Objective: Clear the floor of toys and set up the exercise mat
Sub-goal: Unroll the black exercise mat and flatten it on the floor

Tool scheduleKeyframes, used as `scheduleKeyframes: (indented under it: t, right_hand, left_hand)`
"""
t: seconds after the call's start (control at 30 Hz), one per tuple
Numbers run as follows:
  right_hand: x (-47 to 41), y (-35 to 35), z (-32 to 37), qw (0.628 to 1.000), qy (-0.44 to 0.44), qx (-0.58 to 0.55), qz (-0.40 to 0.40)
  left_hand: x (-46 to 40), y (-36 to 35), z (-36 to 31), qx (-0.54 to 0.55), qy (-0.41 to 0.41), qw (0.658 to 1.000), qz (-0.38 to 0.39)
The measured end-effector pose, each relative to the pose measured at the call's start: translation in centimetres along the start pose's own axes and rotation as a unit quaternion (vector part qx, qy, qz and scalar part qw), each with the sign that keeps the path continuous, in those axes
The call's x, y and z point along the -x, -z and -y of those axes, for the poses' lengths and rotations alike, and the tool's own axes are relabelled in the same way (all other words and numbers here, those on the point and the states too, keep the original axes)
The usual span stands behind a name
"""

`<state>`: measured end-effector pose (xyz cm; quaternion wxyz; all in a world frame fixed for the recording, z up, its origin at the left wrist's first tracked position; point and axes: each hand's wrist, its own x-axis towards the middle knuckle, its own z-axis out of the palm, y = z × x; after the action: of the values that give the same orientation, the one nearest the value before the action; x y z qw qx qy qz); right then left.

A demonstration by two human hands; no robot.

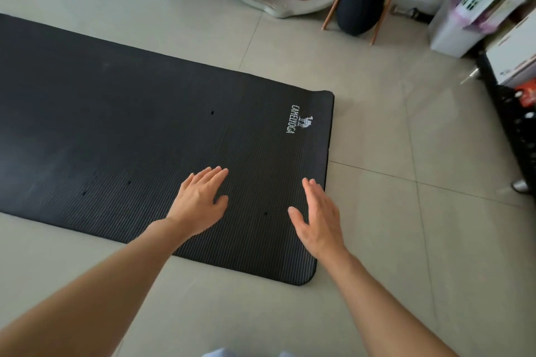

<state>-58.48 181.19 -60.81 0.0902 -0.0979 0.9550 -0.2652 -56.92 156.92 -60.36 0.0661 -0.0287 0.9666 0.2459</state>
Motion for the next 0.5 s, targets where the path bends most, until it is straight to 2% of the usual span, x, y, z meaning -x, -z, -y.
scheduleKeyframes:
  t: [0.23, 0.5]
  right_hand:
    - [4.7, 11.7, 7.3, 0.999, -0.032, -0.001, 0.017]
    - [8.9, 23.9, 15.1, 0.999, -0.052, 0.001, 0.01]
  left_hand:
    - [4.3, 11.3, -7.4, 0.014, 0.026, 0.998, 0.05]
    - [9.0, 24.2, -14.5, 0.013, 0.022, 0.998, 0.066]
